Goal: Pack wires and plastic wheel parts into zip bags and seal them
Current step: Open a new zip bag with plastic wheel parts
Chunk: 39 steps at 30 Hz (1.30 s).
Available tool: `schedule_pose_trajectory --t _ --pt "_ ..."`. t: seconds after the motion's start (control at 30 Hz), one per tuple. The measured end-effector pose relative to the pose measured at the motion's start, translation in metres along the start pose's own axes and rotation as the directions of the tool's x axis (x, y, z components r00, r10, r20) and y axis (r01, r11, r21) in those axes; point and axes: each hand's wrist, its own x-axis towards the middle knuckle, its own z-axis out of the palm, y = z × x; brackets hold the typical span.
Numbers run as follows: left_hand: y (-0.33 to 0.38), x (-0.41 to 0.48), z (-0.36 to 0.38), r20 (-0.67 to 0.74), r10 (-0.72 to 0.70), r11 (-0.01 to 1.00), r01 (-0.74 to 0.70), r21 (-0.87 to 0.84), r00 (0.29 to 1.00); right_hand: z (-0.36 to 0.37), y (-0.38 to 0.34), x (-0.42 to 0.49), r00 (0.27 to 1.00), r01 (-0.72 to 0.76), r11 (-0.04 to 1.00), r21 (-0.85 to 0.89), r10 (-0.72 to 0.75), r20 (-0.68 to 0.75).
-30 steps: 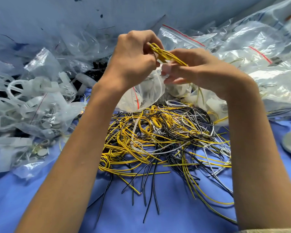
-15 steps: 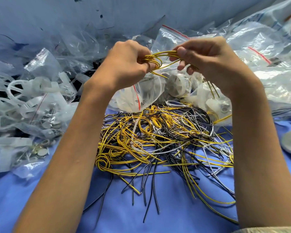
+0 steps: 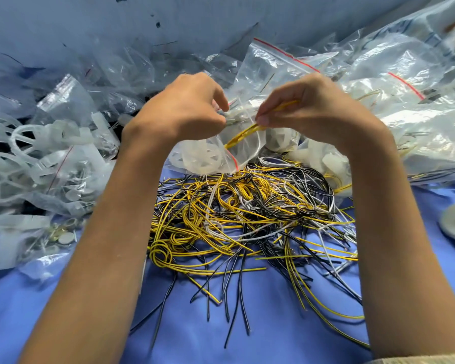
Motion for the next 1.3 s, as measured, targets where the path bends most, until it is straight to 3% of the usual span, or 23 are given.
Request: schedule_pose_trajectory --t 0.23,0.33,0.47,0.63,0.77,0.9,1.03,1.17,1.3 --pt "0.008 -0.001 0.003 -0.017 -0.004 1.000 0.004 0.001 1.000 0.025 -0.014 0.008 0.996 0.091 0.994 0.068 -0.091 0.000" --pt "0.006 0.001 0.003 -0.067 0.024 1.000 -0.024 0.003 0.997 0.036 -0.018 0.012 0.988 0.128 0.982 -0.139 -0.115 0.101" --pt "0.003 0.004 0.004 -0.075 0.059 0.998 -0.059 -0.004 0.995 0.042 -0.018 0.010 0.934 0.105 0.898 -0.428 0.059 0.353" --pt "0.005 0.003 0.005 -0.008 0.117 0.993 -0.117 -0.004 0.993 0.035 -0.016 0.004 0.882 -0.016 0.819 -0.573 0.282 0.378" --pt "0.009 0.001 0.008 0.026 0.184 0.983 -0.184 -0.008 0.983 0.040 -0.014 0.005 0.800 -0.098 0.836 -0.540 0.389 0.457" --pt "0.011 0.002 0.008 -0.013 0.198 0.980 -0.198 -0.024 0.980 0.044 -0.012 0.006 0.876 0.000 0.819 -0.574 0.277 0.395" --pt "0.005 0.004 0.004 -0.051 0.176 0.983 -0.178 -0.047 0.983 0.043 -0.012 0.006 0.936 0.033 0.888 -0.459 0.134 0.325" --pt "-0.001 0.006 0.001 -0.101 0.156 0.984 -0.164 -0.073 0.982 0.038 -0.015 0.007 0.986 0.088 0.951 -0.295 -0.041 0.161" --pt "-0.005 0.008 0.000 -0.125 0.128 0.984 -0.141 -0.109 0.984 0.037 -0.016 0.010 0.991 0.119 0.963 -0.242 -0.131 -0.033"
